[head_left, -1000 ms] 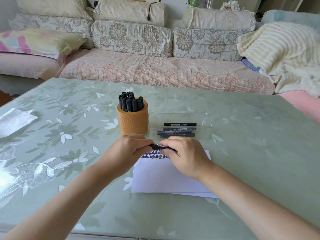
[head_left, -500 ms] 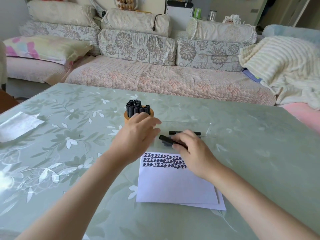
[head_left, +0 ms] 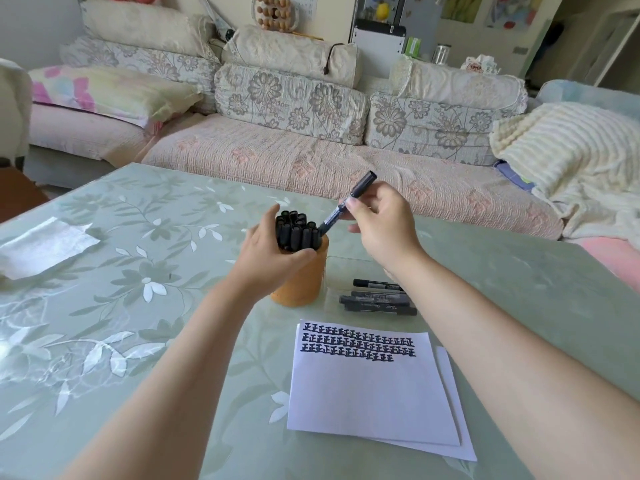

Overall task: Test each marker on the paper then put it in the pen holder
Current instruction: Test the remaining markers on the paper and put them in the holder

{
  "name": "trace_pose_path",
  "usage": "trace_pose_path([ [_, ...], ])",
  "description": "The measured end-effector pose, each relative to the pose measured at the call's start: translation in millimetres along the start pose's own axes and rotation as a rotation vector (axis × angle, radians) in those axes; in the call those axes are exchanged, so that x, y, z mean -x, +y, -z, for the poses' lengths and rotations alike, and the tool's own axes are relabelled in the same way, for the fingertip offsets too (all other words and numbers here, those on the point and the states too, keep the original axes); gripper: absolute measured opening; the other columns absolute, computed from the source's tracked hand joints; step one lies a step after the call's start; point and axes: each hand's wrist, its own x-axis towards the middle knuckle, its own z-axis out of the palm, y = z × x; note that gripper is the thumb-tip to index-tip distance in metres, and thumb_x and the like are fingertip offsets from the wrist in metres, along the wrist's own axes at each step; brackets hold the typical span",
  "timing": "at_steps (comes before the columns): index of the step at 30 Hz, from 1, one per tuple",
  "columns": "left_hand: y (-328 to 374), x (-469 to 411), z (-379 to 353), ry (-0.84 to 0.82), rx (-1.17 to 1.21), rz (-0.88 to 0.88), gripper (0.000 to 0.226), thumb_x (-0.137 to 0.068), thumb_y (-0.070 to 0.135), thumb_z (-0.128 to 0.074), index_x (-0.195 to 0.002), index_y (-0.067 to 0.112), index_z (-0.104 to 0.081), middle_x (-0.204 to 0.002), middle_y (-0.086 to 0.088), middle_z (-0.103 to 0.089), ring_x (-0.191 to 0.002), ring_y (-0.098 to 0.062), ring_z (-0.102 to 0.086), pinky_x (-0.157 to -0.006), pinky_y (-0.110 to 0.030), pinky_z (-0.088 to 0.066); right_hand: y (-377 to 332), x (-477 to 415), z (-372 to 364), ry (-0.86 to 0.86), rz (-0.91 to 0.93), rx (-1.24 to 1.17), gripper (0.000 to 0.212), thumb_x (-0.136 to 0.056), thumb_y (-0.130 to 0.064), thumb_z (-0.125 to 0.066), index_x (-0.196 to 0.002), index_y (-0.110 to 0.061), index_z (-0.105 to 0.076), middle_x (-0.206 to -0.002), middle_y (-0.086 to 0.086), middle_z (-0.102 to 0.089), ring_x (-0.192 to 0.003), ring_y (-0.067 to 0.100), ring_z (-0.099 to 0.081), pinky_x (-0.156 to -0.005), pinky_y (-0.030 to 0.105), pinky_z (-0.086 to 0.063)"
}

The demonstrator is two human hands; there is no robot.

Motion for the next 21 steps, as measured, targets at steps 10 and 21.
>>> trace_pose_path([
  [10, -1, -8, -6, 0.057, 0.066, -0.125, 0.069, -0.081, 0.026, -0.065, -0.141, 0.035, -0.033, -0.112, 0.004, -0.056, -0.114, -0.023, -0.051, -0.099, -0.046, -0.043, 18, -5, -28, -0.231, -0.028, 0.459, 0.010, -0.088, -0.023, -0.066, -0.095, -0.022, -0.072, -0.102, -0.004, -0.067, -0.092, 0.016, -0.060, -0.078, 0.026, -0.040],
  [21, -1, -13, -10, 0.133, -0.219, -0.416, 0.046, -0.090, 0.029, -0.051, -0.135, 0.040, -0.049, -0.146, 0.007, -0.039, -0.133, -0.018, -0.034, -0.106, -0.038, -0.034, 6, -13, -19, -0.496, -0.116, 0.525, 0.047, -0.102, -0.041, -0.043, -0.079, -0.003, -0.058, -0.067, 0.007, -0.052, -0.061, 0.017, -0.046, -0.062, 0.033, -0.036],
])
